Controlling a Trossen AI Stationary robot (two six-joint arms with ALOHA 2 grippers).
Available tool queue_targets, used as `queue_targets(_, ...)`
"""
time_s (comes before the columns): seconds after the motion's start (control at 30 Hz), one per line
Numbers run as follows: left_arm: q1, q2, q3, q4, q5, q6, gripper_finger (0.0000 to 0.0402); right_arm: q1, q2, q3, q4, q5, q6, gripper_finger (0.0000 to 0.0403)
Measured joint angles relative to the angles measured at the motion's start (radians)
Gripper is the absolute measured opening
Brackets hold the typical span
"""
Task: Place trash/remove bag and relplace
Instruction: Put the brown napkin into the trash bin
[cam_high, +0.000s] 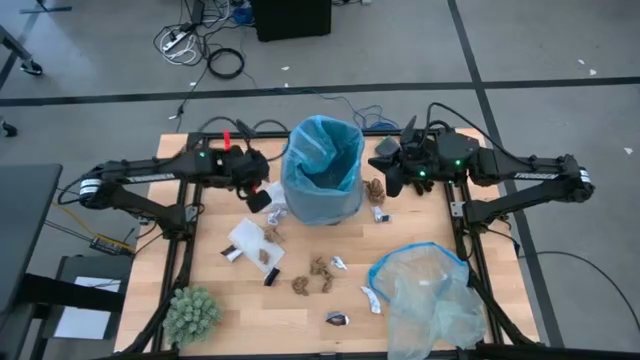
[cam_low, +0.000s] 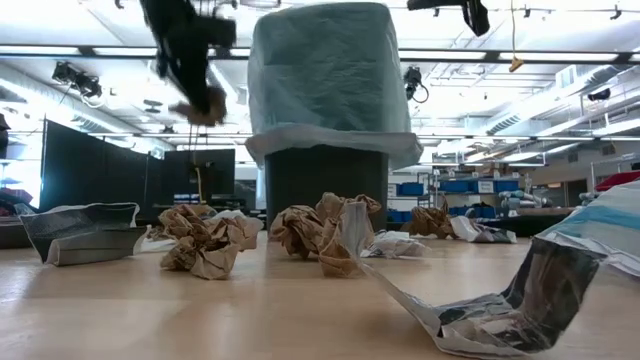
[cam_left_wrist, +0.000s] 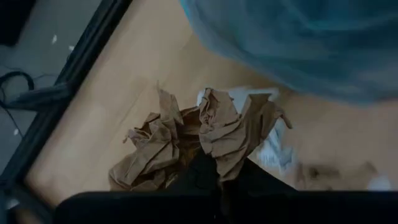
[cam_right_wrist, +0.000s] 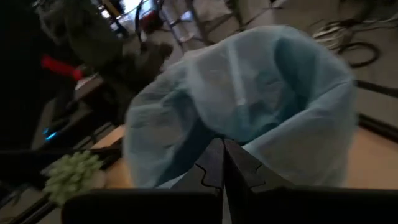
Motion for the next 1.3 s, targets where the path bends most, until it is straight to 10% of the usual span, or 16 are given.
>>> queue_targets(0.33,-0.002,0.0,0.34,0.091,-0.008,0.014,0.0013,0.042,0.0,0.0,0.024,-0.018,0.009,0.0001)
queue_targets(0.9,-0.015,0.237,0.356,0.553,0.238,0.099,0.0014,0.066,0.007,0.0,0.13,-0.137,0.018,0.0002)
queue_targets(1.3,-0.027,0.238,0.36,0.569,0.259,0.104,0.0152,0.085,0.011,0.0,0.138,-0.141,-0.021,0.0073)
